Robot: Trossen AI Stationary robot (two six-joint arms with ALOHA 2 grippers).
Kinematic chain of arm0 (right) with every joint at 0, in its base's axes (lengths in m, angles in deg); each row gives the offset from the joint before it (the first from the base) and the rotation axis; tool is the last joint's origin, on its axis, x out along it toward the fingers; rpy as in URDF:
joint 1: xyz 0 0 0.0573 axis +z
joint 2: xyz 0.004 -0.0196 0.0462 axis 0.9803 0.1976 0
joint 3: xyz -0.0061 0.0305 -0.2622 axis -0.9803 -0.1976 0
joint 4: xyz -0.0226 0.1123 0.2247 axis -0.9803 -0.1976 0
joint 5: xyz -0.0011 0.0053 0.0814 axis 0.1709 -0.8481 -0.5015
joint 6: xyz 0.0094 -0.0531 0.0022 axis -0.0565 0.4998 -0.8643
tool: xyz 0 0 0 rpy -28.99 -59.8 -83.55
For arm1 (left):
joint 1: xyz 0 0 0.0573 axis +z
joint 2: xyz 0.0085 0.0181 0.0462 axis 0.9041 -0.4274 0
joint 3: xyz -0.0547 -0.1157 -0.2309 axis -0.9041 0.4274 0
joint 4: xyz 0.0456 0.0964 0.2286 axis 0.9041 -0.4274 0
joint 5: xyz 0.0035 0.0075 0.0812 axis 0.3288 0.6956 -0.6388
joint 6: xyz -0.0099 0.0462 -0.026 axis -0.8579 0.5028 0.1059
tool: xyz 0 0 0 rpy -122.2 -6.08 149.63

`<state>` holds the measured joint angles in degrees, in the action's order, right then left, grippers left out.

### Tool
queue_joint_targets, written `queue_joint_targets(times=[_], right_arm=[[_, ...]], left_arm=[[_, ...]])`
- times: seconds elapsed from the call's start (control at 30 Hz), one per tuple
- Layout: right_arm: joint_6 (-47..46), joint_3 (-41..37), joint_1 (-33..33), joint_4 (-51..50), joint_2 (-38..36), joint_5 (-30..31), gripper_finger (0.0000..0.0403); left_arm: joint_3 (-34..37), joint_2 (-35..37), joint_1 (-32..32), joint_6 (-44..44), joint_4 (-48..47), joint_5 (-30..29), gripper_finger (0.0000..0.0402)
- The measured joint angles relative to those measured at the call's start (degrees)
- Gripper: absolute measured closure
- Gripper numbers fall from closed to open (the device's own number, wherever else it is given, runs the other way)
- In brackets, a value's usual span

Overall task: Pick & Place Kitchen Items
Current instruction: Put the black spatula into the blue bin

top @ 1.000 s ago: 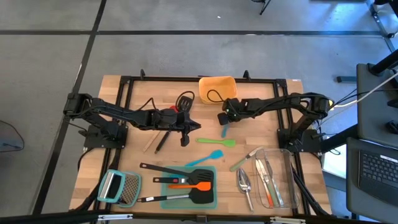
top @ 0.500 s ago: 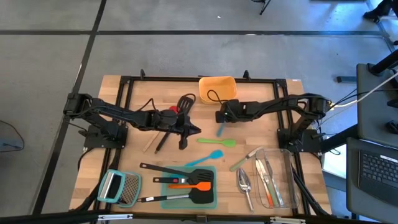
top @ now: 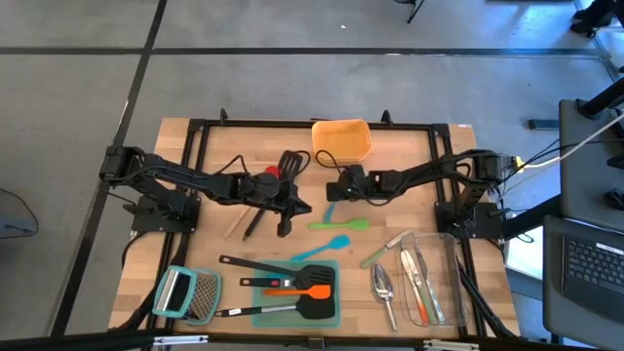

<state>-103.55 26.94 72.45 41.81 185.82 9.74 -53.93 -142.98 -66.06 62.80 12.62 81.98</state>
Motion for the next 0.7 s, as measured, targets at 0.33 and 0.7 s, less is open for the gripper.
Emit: queue_joint_targets(times=[0.33, 0.7], right_arm=[[2.4, -0.1, 1.8, 1.6, -0.2, 2.0, 0.0400], [11.5, 0.0, 3.5, 1.8, -4.1, -6.8, 0.0400]], left_arm=[[0.0, 0.0, 0.4, -0.4, -2.4, 3.2, 0.0373], [0.0, 0.0, 0.4, 0.6, -5.2, 3.2, 0.0373]])
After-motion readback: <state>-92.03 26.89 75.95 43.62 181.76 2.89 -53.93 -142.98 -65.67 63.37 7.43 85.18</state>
